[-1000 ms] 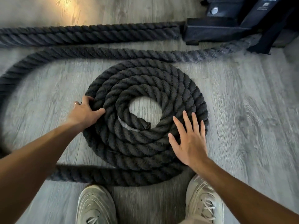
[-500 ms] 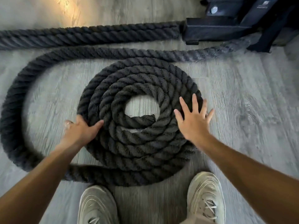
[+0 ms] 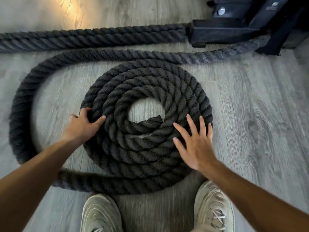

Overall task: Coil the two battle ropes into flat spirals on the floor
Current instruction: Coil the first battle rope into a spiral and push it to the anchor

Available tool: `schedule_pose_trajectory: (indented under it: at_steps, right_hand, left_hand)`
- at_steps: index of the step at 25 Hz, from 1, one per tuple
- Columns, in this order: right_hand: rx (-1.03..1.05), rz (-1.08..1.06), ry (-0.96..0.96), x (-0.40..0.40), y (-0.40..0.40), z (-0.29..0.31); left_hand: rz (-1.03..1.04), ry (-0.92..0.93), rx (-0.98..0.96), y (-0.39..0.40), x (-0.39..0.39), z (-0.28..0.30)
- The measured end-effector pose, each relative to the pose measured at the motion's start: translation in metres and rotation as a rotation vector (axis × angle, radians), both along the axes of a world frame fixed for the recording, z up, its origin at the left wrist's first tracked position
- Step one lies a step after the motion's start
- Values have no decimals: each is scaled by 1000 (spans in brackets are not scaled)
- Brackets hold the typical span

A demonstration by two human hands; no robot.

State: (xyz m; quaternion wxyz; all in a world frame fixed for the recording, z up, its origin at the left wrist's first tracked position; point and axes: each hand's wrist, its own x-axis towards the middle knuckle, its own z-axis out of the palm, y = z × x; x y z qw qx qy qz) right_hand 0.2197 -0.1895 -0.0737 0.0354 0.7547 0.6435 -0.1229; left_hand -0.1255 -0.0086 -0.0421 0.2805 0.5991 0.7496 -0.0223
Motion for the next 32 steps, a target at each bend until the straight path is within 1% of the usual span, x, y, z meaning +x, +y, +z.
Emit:
schedule_pose_trajectory:
  at_steps: [2, 4, 5, 7, 9, 10, 11, 13, 15, 18, 22, 25, 28, 30, 32]
  right_hand:
    - [-29, 74, -13, 33, 27, 1]
    - [-62, 128, -60, 58, 53, 3]
    - [-77, 135, -84, 66, 66, 5]
    - [-97, 107, -95, 72, 85, 10]
    - [-78, 22, -46, 58, 89, 12]
    - [-54, -54, -2, 42, 82, 11]
    - [-24, -129, 37, 22, 68, 8]
    - [40, -198, 36, -24, 25, -1]
    - [63, -180, 10, -53, -13, -7]
    - [81, -139, 12, -54, -23, -8]
    - [89, -102, 30, -39, -16, -6]
    - [79, 5, 33, 1, 3, -3]
    - [12, 88, -61, 48, 39, 4]
    - [-34, 56, -120, 65, 64, 9]
    - [-69, -36, -83, 64, 79, 12]
  left_hand:
    - [-7, 16, -6, -26, -2, 2]
    - [-75, 48, -37, -48, -5, 6]
    - [-108, 95, -50, -53, -7, 6]
    - [-175, 252, -86, -46, -5, 10]
    - [-209, 377, -151, -24, -1, 15]
    - [-205, 385, -158, -13, 3, 17]
    - [-184, 345, -117, -2, 7, 18]
    - [-167, 182, 22, 17, 12, 18]
    - [-214, 73, 43, 30, 11, 14]
    - [-214, 44, 25, 38, 7, 4]
    - [-140, 98, 41, 25, 2, 0]
    - [-78, 79, 23, -9, 3, 11]
    - [-32, 73, -19, -63, 11, 20]
    - [-94, 142, -70, -95, 20, 27]
    - [-242, 278, -129, -105, 29, 35]
